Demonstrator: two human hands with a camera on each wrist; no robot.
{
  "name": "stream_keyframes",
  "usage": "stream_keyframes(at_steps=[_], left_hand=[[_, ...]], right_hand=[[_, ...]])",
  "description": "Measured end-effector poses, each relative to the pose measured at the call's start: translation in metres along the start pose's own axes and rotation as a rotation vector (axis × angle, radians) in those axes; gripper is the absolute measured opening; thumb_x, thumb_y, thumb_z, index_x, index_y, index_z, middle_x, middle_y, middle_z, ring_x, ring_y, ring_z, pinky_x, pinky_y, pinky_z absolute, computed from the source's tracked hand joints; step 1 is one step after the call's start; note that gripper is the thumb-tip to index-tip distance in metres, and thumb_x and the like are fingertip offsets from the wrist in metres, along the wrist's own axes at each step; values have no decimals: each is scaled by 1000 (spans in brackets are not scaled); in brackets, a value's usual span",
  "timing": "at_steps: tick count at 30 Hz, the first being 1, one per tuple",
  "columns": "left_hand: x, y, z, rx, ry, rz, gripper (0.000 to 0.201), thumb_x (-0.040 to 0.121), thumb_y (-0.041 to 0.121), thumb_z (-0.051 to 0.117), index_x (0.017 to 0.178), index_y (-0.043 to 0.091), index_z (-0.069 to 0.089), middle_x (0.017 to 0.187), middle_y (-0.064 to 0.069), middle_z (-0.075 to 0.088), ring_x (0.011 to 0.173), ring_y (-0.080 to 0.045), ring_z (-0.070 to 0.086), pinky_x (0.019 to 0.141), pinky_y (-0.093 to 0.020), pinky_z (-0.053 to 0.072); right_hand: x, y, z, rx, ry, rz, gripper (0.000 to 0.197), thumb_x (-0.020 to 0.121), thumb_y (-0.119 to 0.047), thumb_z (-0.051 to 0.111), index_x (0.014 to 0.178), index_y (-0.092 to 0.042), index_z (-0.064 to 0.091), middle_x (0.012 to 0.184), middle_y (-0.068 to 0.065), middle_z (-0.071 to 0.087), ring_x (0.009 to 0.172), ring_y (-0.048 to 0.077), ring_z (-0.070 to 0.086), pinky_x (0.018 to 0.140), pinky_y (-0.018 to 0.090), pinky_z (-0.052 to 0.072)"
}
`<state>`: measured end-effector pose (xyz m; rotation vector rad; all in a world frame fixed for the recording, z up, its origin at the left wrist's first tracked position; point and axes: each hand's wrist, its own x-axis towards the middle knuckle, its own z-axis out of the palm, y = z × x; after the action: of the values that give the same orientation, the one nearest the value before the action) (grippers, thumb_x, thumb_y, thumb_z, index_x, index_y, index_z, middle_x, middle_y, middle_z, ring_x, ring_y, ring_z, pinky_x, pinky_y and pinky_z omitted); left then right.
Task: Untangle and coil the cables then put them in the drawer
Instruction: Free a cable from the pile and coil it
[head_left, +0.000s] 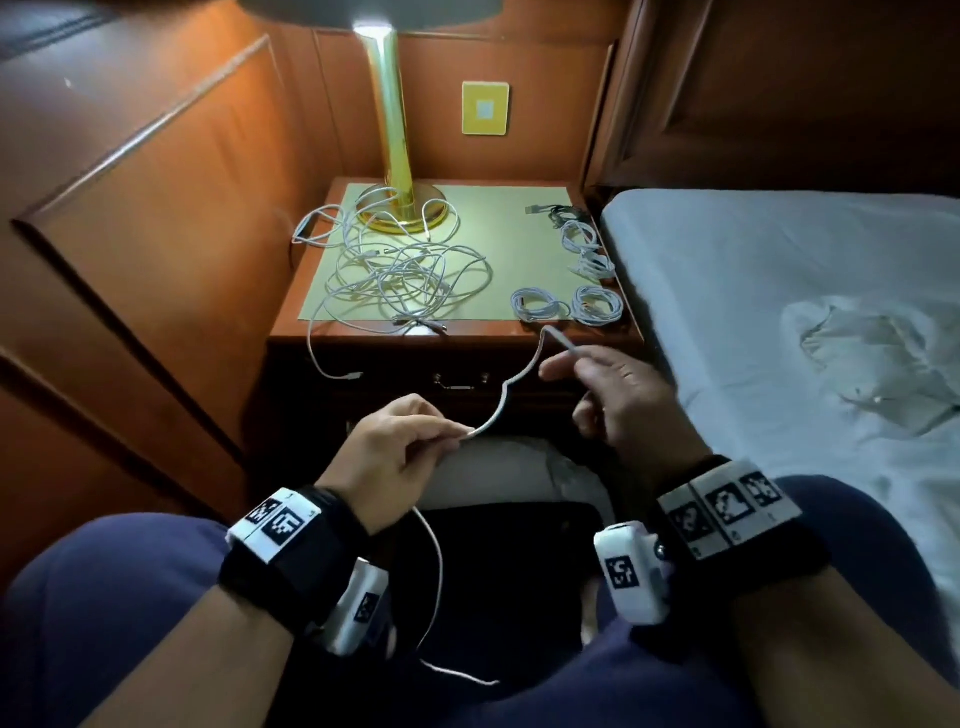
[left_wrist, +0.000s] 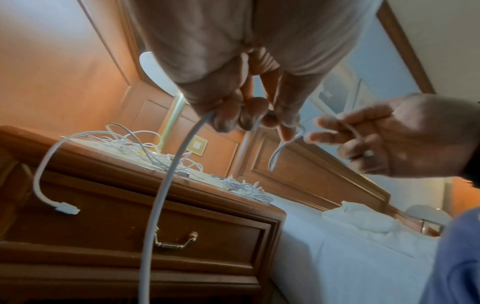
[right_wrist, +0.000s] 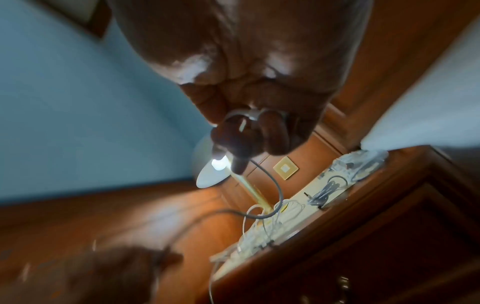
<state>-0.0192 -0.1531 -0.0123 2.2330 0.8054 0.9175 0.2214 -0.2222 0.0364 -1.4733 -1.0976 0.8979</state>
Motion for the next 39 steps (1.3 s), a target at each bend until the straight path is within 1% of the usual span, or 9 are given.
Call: stream_keyframes(at_steps=[7,12,16,20,23,27,30,32,39], left_hand=[[-2,14,0,-182,-44,35,10,82,5,78,91,10,79,85,4,66,77,-8,66,70,-16,49],[1,11,-1,-417,70,-217,18,81,30,78,94,22,70,87,-5,66,69,-26,59,65,-36,49],[0,14,6,-396,41,-227,7,88,9,71,86,14,68,76,-1,65,65,-19,54,62,-26,45],[-5,10,7,-158,-150,-315,10,89,18,73,82,19,65,70,5,65,62,-3,57,61,-23,46],[-8,5,12,-82,-111,-434,21,86,31,75,98,24,60,94,6,66,79,-2,64,74,-28,56],[1,4,14,-273,112,-477,80,85,27,76,148,30,26,143,4,44,112,-5,61,88,-29,55],[6,6,19,-571,228,-498,74,95,6,61,153,17,16,119,-7,65,75,-12,69,75,-23,54],[9,9,18,-713,299,-521,51,102,6,50,147,12,27,89,-8,68,50,-10,53,55,-19,46],[8,2,8,-603,303,-555,20,101,14,54,95,6,71,52,4,47,40,-7,31,38,-18,25]], right_hand=[[-6,12,33,-260,-364,61,32,93,-28,44,84,-16,72,71,16,63,45,13,48,47,26,40],[-5,7,36,-104,-458,94,42,95,-19,38,80,11,64,60,1,63,40,6,38,42,18,30],[-2,12,34,-254,-278,55,37,104,-11,41,86,-1,72,49,-17,57,45,-5,51,49,12,33],[6,14,26,-93,36,56,31,103,-11,43,94,-11,73,89,0,73,43,-2,47,41,11,34],[7,1,14,110,-5,146,36,101,-10,37,79,-4,65,61,9,47,37,8,26,37,19,18],[1,-9,9,289,-229,218,28,87,-20,39,64,-7,50,56,2,15,39,10,14,41,16,13],[-3,-14,9,408,-273,284,29,86,-19,35,59,-9,43,55,2,16,39,9,12,42,17,7],[-2,-17,6,460,-242,313,32,88,-16,29,60,-10,41,51,0,20,38,9,12,43,18,6],[8,-12,-14,829,164,425,27,90,-15,33,83,-9,58,60,-5,28,43,8,26,39,20,21]])
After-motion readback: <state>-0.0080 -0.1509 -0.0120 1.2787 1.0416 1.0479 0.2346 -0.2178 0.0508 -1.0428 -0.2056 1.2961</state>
